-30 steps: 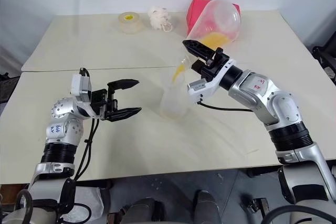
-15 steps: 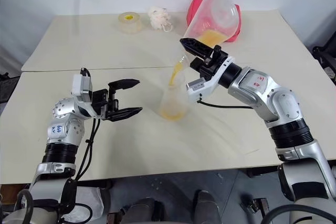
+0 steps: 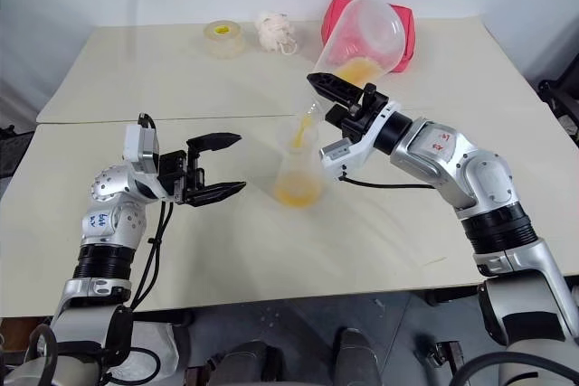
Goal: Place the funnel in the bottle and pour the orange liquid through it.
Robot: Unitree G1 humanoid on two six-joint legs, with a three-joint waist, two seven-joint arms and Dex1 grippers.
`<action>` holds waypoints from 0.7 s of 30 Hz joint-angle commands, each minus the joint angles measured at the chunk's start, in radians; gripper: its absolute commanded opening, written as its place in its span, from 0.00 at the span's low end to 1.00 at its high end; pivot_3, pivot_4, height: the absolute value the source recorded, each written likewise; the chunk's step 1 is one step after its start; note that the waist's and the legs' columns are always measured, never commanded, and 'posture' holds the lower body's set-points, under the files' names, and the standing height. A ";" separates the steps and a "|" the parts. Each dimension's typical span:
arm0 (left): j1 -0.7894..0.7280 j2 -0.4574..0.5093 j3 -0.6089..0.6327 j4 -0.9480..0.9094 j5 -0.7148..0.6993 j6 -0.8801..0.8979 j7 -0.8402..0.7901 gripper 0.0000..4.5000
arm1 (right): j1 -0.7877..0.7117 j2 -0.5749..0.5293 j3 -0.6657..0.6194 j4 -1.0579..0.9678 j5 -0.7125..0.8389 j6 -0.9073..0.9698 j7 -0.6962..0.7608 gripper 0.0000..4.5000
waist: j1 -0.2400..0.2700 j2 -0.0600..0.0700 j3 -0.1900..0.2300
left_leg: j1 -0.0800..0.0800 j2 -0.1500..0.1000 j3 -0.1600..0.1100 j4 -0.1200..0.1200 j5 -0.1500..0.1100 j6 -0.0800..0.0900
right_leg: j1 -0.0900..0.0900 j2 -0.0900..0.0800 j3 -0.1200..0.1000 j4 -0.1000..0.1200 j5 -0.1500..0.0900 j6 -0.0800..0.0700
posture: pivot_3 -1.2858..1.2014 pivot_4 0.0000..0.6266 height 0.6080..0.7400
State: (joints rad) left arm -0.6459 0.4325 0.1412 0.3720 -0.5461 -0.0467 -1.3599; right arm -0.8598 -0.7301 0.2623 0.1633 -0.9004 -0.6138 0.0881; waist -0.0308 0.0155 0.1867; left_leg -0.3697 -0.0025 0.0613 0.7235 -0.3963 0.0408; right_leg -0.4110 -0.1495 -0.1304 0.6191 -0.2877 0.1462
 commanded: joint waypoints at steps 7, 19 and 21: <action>-0.008 -0.004 0.013 -0.021 -0.013 -0.011 0.006 1.00 | -0.040 -0.016 -0.014 -0.013 -0.009 -0.023 -0.044 0.54 | 0.000 0.000 0.000 | 0.000 0.000 0.000 0.000 0.000 0.000 | 0.000 0.000 0.000 0.000 0.000 0.000 | 0.52 0.24 1.00; -0.016 -0.002 0.015 -0.009 -0.015 -0.011 -0.001 1.00 | -0.069 -0.030 -0.003 0.018 -0.054 -0.057 -0.094 0.54 | 0.000 0.000 0.000 | 0.000 0.000 0.000 0.000 0.000 0.000 | 0.000 0.000 0.000 0.000 0.000 0.000 | 0.52 0.24 1.00; -0.014 0.002 0.017 -0.010 -0.016 -0.009 -0.002 1.00 | -0.071 -0.034 -0.003 0.024 -0.058 -0.062 -0.102 0.54 | 0.000 0.000 0.000 | 0.000 0.000 0.000 0.000 0.000 0.000 | 0.000 0.000 0.000 0.000 0.000 0.000 | 0.52 0.24 1.00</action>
State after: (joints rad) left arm -0.6462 0.4321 0.1413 0.3721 -0.5461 -0.0466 -1.3560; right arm -0.8992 -0.7419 0.2740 0.2008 -0.9649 -0.6722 0.0112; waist -0.0310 0.0155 0.1867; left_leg -0.3697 -0.0025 0.0613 0.7234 -0.3963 0.0408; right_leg -0.4110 -0.1495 -0.1303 0.6191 -0.2877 0.1462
